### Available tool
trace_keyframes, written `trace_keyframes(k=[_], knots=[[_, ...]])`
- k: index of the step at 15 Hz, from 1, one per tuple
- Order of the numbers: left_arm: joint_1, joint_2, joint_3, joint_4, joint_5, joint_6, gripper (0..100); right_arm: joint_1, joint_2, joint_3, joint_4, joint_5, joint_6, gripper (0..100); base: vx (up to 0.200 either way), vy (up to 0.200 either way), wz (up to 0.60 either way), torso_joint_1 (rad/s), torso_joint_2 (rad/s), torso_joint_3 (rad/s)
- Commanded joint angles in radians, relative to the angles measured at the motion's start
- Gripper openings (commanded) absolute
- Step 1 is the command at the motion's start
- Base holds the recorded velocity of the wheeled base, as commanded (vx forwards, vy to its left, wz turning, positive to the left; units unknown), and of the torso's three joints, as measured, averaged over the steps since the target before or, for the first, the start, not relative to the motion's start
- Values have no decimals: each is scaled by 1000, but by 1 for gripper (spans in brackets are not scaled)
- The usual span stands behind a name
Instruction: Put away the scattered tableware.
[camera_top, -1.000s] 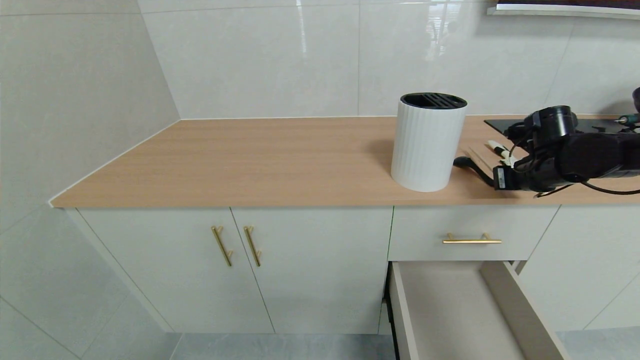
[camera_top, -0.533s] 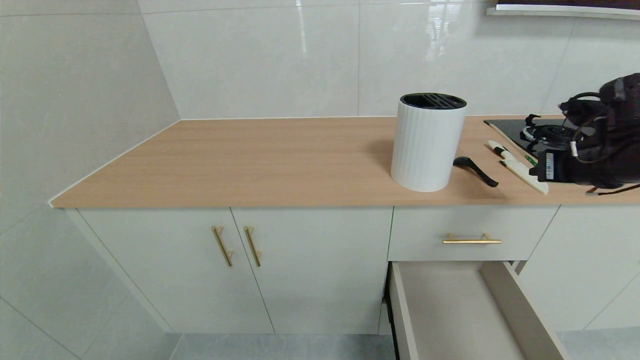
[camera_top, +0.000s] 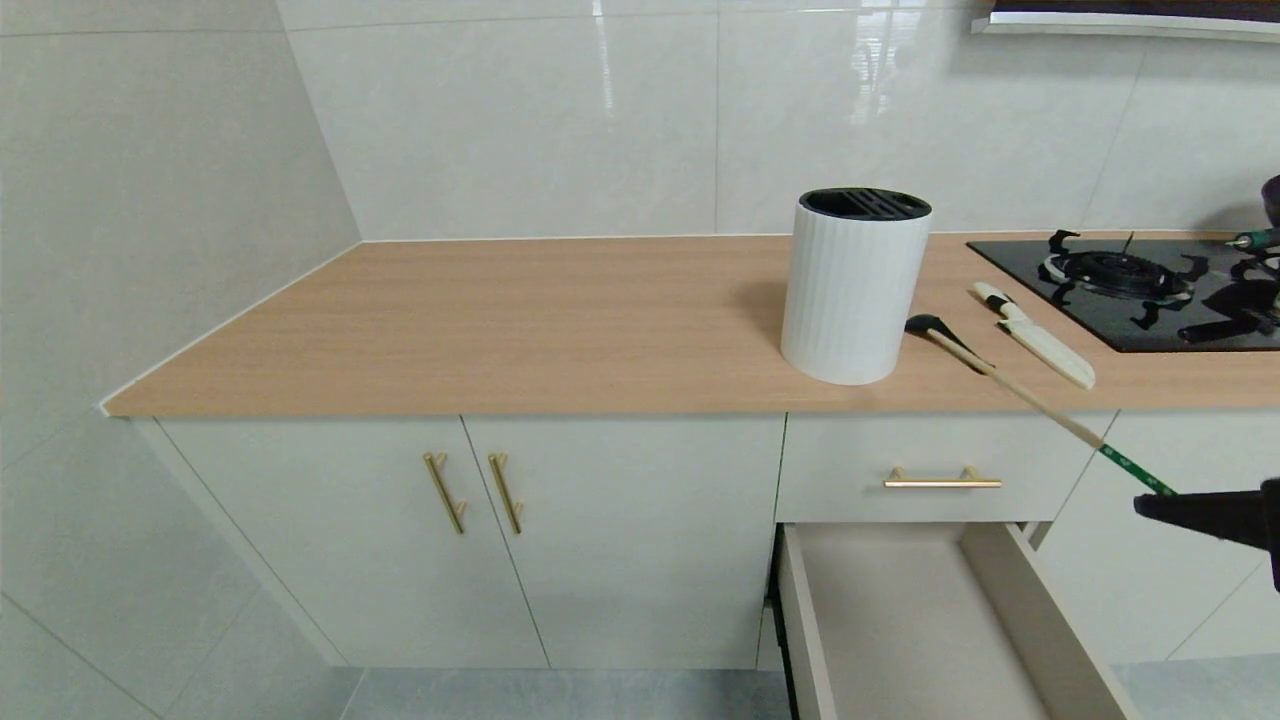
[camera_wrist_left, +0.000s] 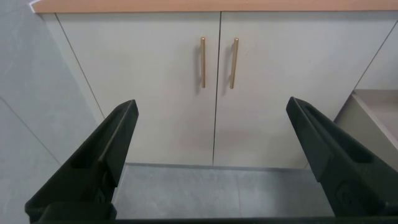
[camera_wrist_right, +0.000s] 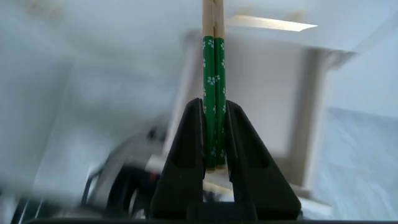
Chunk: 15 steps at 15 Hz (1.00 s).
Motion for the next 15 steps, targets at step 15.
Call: trace_keyframes(k=[15], knots=[[0, 2, 0, 0, 1, 0, 100, 106, 292, 181, -176, -34, 26, 0, 0, 0, 0, -80, 189, 106]])
